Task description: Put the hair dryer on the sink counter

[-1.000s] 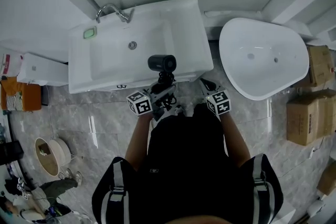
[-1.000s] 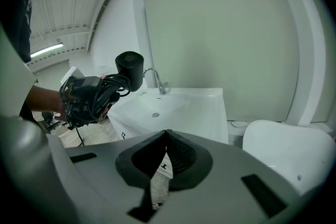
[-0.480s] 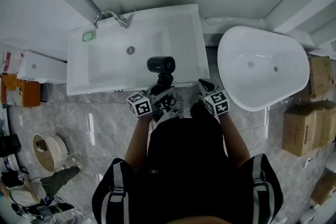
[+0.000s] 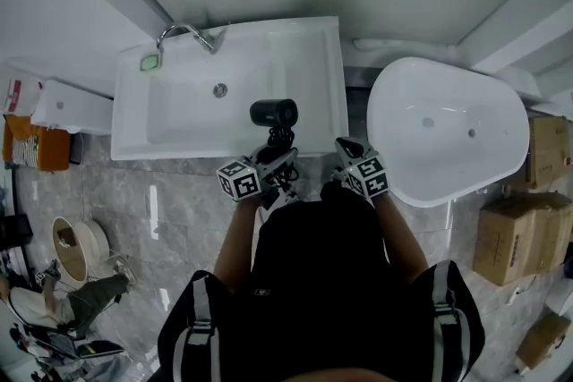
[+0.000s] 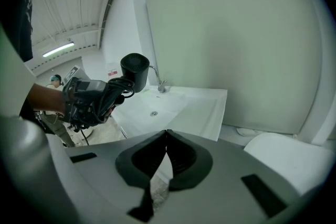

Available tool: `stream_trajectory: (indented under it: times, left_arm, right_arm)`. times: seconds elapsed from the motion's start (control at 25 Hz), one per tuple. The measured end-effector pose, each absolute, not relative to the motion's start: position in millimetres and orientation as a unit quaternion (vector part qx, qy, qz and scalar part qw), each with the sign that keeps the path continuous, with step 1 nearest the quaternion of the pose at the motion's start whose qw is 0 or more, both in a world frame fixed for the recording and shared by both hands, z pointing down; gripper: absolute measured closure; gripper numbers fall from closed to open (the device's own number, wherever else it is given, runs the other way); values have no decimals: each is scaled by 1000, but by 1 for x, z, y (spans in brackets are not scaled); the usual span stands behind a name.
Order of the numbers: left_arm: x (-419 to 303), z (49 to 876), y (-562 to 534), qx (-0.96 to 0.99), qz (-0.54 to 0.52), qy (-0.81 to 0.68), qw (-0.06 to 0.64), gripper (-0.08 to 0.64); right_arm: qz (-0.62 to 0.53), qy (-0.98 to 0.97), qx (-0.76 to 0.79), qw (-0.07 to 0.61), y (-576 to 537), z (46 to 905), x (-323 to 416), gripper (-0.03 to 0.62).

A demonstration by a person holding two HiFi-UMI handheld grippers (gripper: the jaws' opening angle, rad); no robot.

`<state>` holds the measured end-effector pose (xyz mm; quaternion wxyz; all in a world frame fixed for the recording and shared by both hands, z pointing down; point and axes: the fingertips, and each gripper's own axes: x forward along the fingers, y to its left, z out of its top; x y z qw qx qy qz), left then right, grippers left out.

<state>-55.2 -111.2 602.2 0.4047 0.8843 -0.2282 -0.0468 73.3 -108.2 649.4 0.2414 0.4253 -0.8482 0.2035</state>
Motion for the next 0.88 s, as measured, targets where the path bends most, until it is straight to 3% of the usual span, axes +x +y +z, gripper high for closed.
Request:
stream_trajectory:
  times: [0.88]
  left_arm:
    - [11, 642, -145, 846, 8, -350, 402, 313]
  right_arm:
    - [177, -887, 330, 270, -162, 654, 131, 534]
